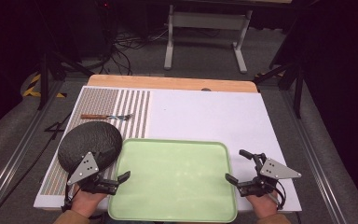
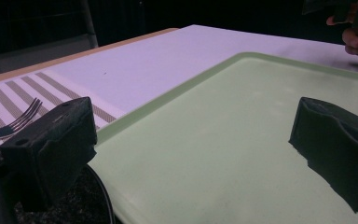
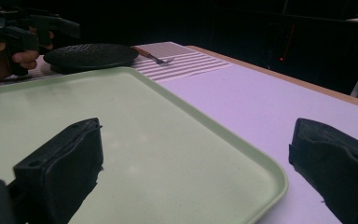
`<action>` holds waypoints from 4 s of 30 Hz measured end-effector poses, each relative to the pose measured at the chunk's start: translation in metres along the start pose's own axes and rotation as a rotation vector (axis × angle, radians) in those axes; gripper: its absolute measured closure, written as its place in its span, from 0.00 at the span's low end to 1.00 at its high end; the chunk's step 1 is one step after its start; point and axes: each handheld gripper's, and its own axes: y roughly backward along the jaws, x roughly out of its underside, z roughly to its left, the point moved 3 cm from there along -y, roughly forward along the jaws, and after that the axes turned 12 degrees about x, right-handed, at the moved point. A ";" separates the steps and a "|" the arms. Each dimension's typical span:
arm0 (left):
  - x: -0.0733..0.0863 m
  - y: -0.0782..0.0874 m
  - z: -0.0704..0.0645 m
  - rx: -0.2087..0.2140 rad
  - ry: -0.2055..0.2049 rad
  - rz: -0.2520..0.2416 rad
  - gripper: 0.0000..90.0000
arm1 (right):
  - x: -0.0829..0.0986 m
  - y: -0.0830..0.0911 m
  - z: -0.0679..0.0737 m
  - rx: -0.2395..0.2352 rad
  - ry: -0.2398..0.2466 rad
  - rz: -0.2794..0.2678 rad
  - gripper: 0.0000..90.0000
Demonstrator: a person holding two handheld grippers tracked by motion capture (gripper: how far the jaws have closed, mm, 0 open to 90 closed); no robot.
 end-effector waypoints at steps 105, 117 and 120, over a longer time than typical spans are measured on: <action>-0.058 0.001 0.049 -0.310 -0.977 0.957 0.33 | 0.002 -0.001 0.001 -0.032 0.031 0.023 0.15; -0.059 0.004 0.072 -0.372 -1.010 1.004 0.33 | 0.002 -0.007 0.002 0.010 0.095 0.076 0.15; -0.058 0.003 0.078 -0.364 -1.027 1.023 0.35 | 0.003 -0.007 0.001 0.021 0.096 0.084 0.15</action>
